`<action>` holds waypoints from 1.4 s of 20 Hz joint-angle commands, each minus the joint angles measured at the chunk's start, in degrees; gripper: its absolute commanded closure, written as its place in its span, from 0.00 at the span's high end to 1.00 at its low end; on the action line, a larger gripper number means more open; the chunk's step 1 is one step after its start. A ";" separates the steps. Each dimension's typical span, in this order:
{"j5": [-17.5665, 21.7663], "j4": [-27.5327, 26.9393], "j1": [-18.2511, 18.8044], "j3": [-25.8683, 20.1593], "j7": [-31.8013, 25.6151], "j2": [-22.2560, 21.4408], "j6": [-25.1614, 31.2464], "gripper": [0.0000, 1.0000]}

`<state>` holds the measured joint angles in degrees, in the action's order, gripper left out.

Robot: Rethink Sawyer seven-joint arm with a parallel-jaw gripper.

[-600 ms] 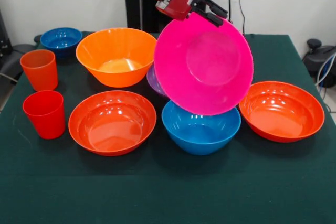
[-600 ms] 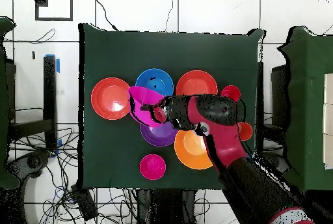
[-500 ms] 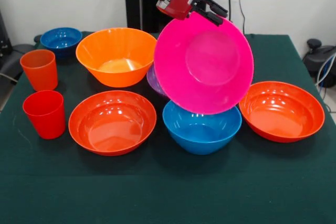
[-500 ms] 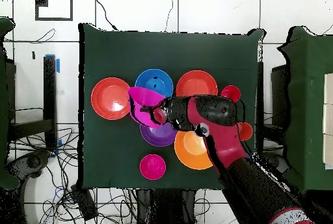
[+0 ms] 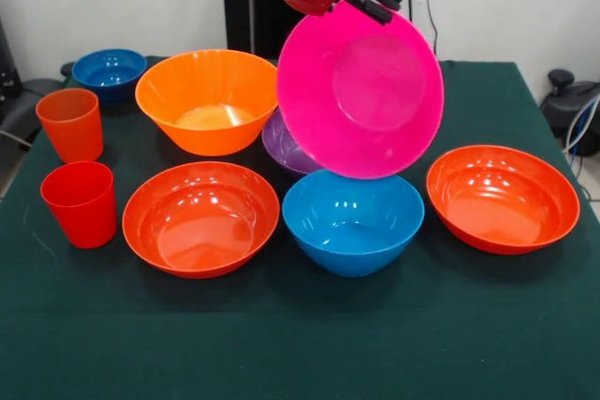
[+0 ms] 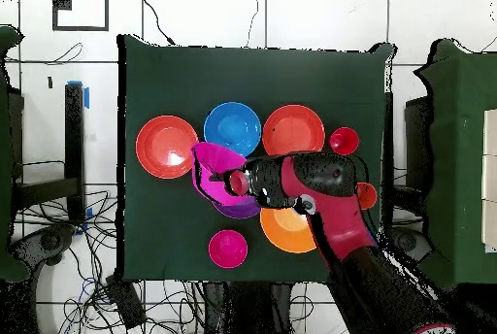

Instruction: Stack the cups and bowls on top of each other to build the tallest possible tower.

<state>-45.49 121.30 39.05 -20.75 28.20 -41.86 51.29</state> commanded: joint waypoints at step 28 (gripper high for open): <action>-13.39 20.92 -6.79 -3.95 5.55 0.43 2.34 0.00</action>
<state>-54.48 137.41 35.03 -20.77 31.54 -45.95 51.21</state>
